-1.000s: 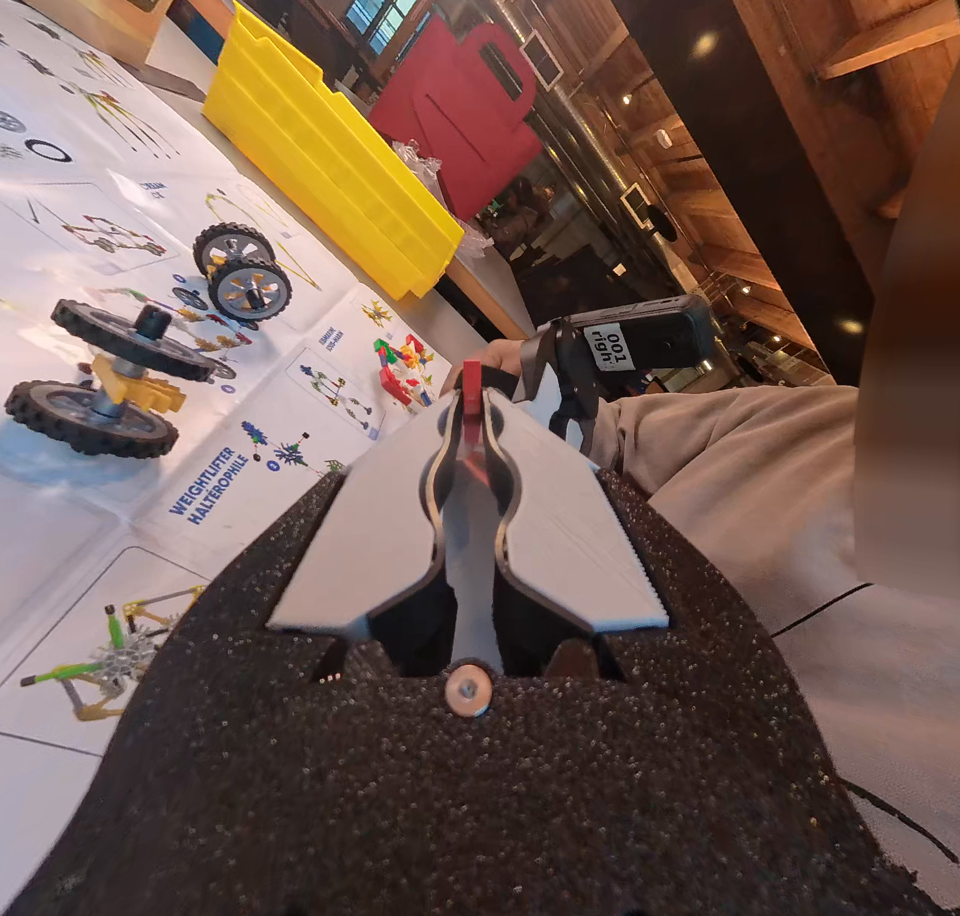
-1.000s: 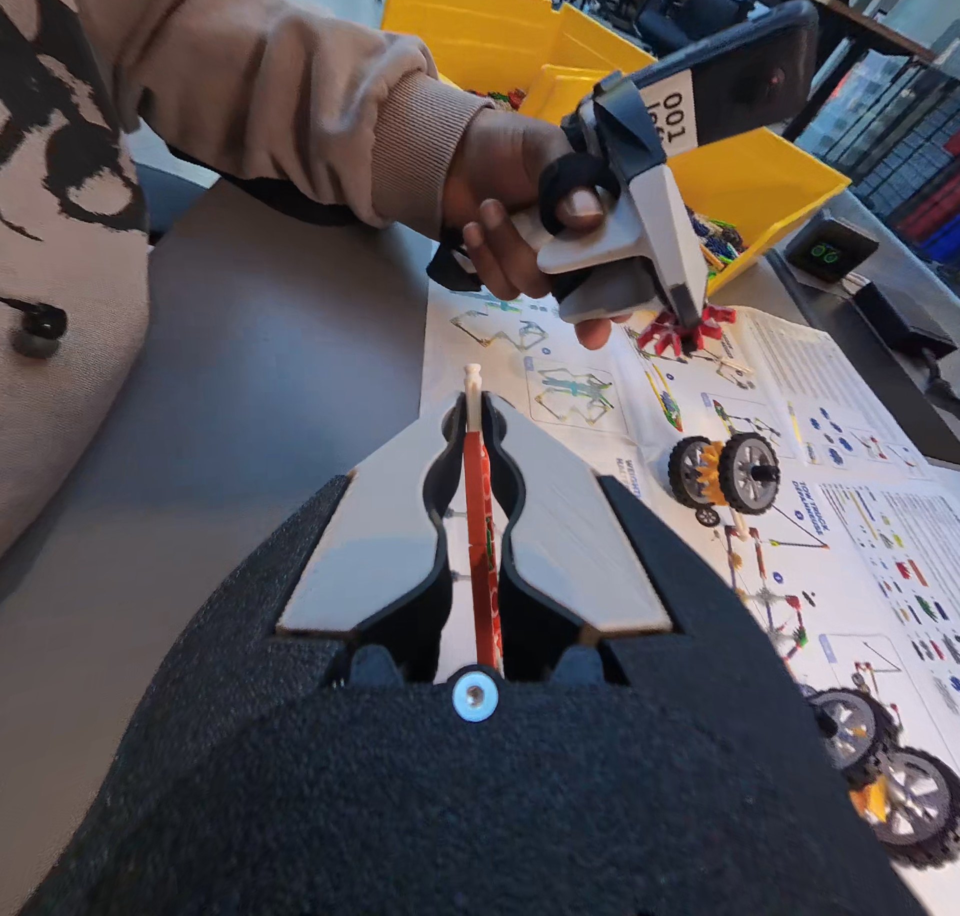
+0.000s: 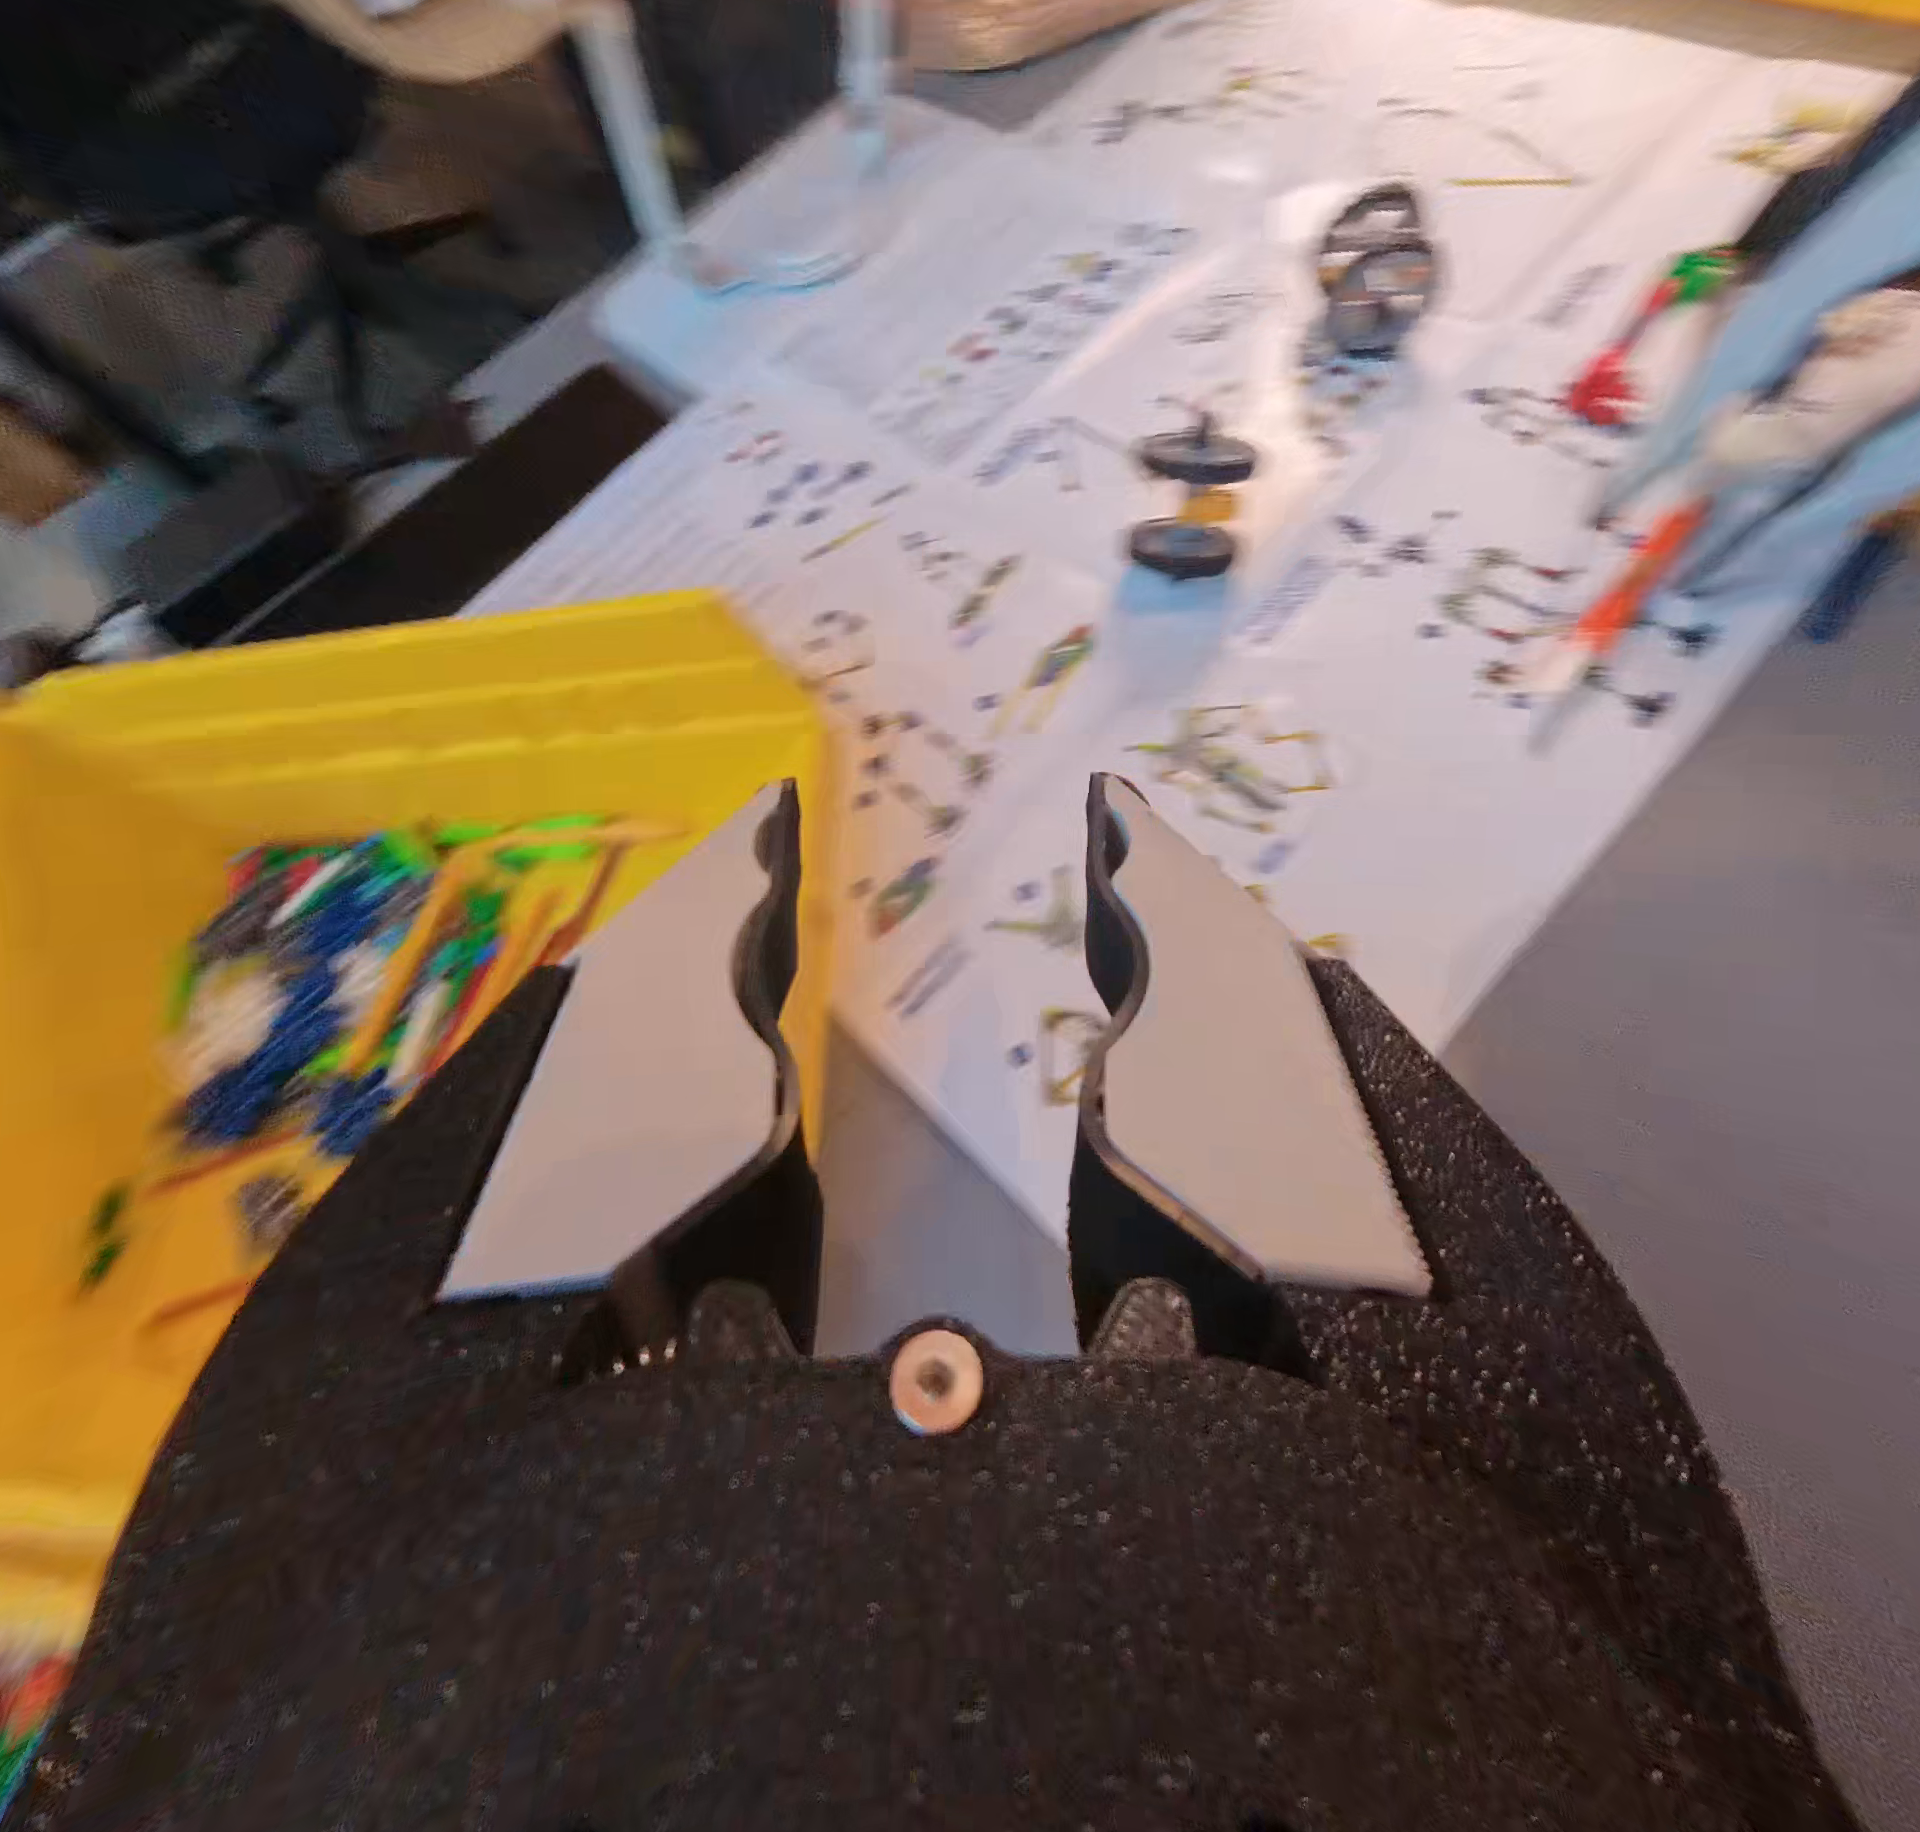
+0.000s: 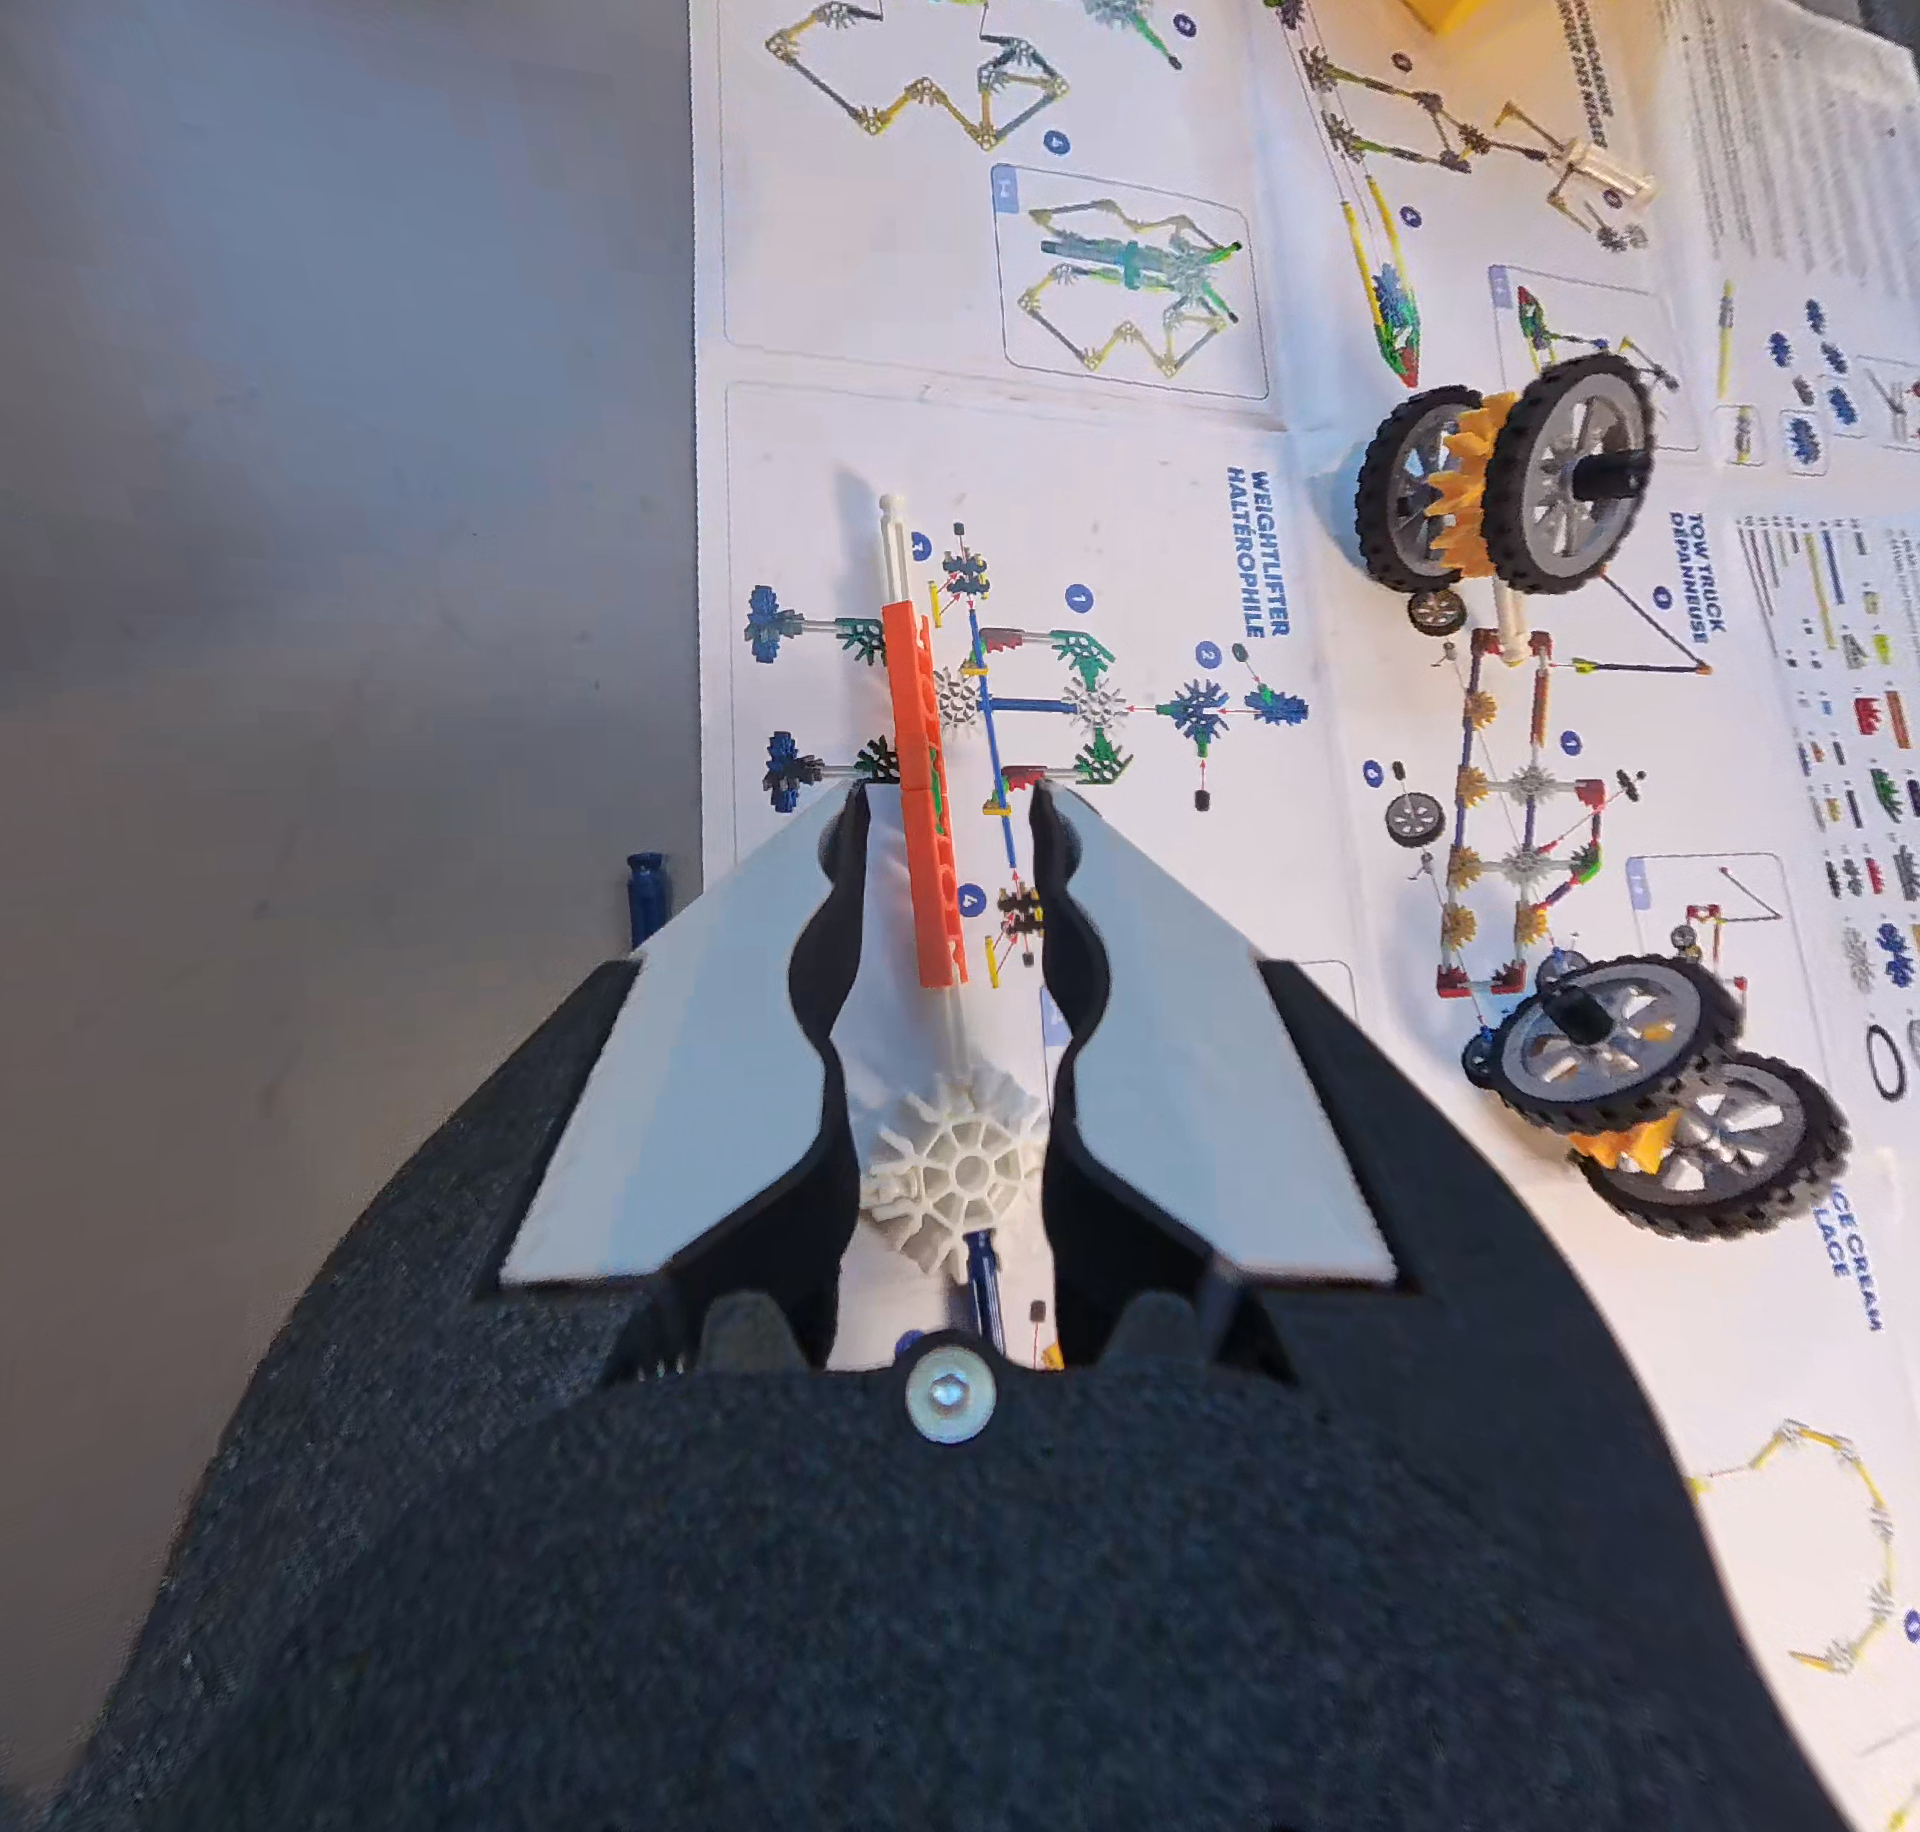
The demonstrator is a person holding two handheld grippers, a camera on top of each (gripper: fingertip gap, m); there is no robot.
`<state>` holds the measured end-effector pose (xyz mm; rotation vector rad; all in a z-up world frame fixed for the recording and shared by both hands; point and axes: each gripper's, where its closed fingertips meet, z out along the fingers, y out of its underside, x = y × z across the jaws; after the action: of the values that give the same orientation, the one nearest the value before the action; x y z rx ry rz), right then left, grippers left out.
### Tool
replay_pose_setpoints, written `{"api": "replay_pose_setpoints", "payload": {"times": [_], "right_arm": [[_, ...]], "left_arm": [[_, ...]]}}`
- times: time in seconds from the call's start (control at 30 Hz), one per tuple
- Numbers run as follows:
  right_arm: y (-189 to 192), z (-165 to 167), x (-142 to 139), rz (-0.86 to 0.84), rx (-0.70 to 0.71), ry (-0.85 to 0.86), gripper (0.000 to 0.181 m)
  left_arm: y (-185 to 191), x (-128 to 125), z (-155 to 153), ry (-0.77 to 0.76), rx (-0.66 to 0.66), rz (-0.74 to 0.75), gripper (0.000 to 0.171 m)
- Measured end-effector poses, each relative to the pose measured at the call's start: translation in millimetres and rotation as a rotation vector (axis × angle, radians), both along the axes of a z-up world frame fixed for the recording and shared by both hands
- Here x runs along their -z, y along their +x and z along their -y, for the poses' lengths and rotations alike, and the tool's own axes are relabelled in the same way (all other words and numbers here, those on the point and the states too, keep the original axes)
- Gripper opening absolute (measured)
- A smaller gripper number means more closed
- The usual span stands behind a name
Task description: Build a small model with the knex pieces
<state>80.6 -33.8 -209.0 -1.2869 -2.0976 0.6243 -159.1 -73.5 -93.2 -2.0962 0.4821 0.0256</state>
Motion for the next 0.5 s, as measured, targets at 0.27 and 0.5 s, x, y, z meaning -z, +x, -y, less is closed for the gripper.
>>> {"api": "replay_pose_setpoints", "payload": {"times": [0.27, 0.5], "right_arm": [[-9, 4, 9, -0.017, -0.016, 0.073, 0.005], [-12, 2, 0, -0.086, 0.004, 0.018, 0.004]], "left_arm": [[196, 124, -12, -0.304, 0.611, -0.062, 0.035], [206, 118, -23, -0.192, 0.648, -0.125, 0.004]]}}
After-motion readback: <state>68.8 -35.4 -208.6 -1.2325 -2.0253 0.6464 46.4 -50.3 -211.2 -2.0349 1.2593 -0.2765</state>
